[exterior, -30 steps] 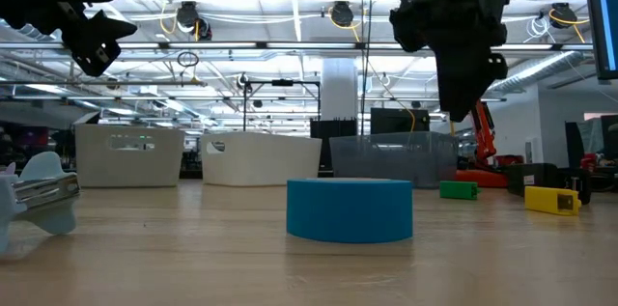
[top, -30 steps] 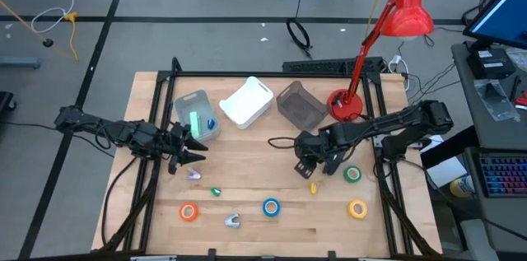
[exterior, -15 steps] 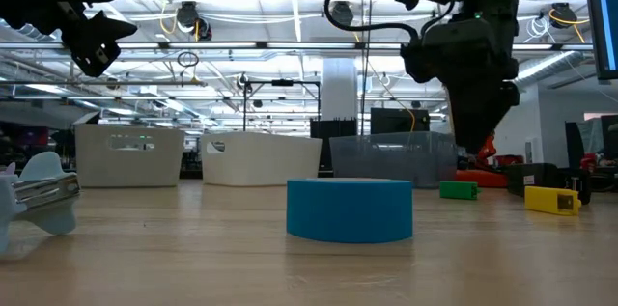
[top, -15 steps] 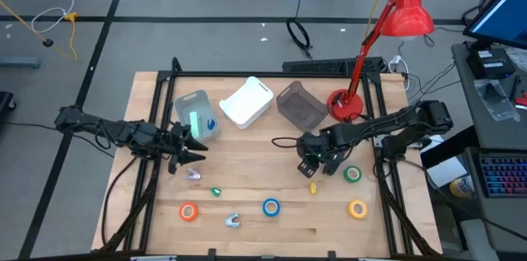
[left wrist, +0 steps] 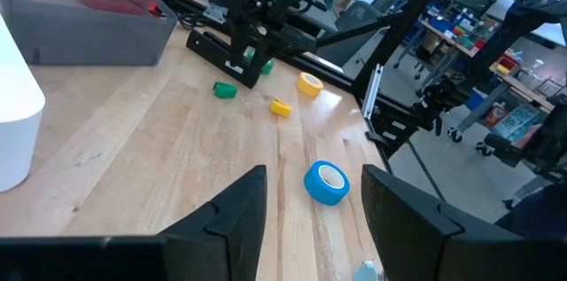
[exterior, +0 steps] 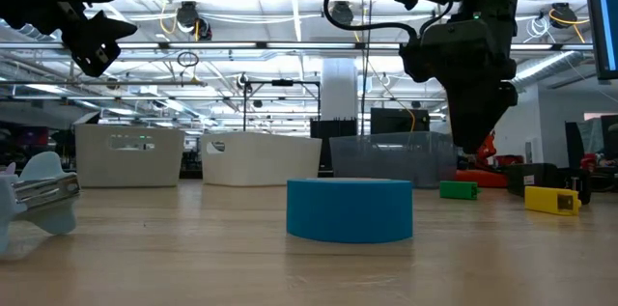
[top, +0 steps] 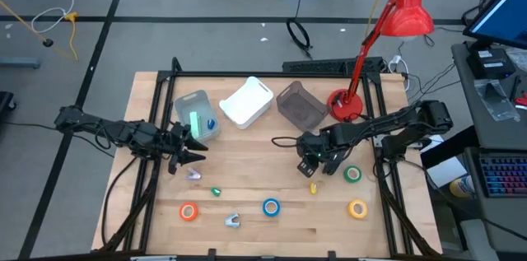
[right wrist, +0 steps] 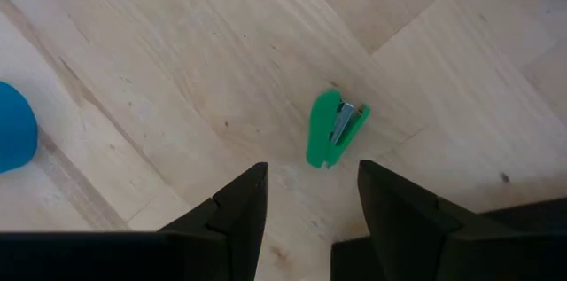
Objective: Pick and place Stapler, Stapler remover, tape
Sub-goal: Put the top green small stapler into the gray bin
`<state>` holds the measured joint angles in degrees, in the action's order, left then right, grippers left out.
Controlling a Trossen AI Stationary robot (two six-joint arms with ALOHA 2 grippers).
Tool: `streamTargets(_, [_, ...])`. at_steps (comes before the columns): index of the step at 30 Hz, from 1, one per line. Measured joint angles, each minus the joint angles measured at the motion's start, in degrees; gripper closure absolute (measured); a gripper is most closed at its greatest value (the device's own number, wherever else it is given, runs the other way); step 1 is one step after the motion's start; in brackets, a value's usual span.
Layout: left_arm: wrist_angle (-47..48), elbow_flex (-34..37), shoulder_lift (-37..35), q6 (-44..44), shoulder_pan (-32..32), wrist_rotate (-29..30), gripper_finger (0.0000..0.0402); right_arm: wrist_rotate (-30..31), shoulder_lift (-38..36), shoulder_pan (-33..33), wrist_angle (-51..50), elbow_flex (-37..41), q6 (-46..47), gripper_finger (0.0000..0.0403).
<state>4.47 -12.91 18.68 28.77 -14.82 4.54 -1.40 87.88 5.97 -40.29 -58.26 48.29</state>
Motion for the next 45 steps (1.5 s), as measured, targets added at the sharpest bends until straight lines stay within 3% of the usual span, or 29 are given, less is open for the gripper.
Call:
streamTargets(32, [0.0,0.0,0.0,0.0,0.0,0.0,0.0215,2.9,0.1,-0.7,2.6,0.0,-2.5,0.0234])
streamTargets(45, [0.0,0.0,0.0,0.1,0.0,0.0,0.0215,1.3,7.0,-0.3,4.5,0.6,-3.7,0.0234])
